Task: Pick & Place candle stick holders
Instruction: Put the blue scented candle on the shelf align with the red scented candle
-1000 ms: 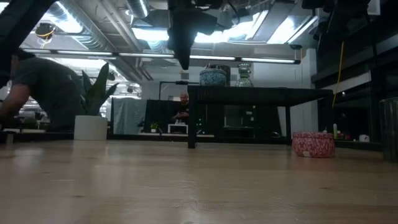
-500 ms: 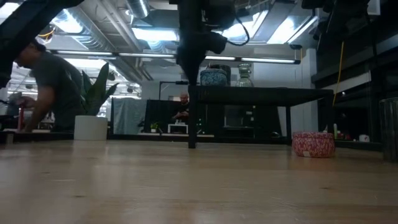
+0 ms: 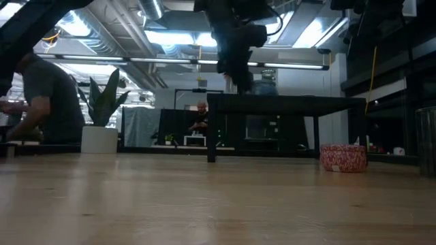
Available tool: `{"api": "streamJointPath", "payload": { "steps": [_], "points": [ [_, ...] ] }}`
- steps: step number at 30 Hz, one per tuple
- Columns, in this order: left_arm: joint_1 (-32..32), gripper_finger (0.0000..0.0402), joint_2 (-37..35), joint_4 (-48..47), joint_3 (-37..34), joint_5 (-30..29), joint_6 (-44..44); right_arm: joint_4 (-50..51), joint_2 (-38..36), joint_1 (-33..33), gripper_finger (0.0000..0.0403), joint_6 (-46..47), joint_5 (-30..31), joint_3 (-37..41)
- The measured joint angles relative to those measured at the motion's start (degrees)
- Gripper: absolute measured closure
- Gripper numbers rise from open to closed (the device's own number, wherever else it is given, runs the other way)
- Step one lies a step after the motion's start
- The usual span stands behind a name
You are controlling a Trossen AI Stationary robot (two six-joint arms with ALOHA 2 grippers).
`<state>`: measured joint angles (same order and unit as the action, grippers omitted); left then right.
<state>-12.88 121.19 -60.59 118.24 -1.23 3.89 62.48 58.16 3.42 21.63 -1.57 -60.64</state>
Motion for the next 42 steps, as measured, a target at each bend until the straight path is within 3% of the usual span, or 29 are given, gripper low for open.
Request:
{"api": "streamJointPath", "payload": {
  "steps": [8,12,19,29,42],
  "points": [
    [0.0,0.0400,0.0,6.9,0.0,6.8,1.5,-0.1,0.0,0.0,0.0071,0.0,0.0,0.0],
    [0.0,0.0400,-0.1,5.9,0.0,6.8,1.4,-0.1,0.0,0.0,0.0071,0.0,0.0,0.0],
    [0.0,0.0400,-0.2,2.6,0.0,4.5,1.4,-0.2,0.0,0.0,0.0071,0.5,0.0,0.0],
    [0.0,0.0400,-0.2,1.0,0.0,-10.8,1.5,-0.2,0.0,0.0,0.0071,1.6,0.9,0.0],
    [0.0,0.0400,1.0,8.8,-0.1,-7.3,1.4,-0.2,0.0,0.0,0.0070,1.6,1.6,0.0]
  ]
}}
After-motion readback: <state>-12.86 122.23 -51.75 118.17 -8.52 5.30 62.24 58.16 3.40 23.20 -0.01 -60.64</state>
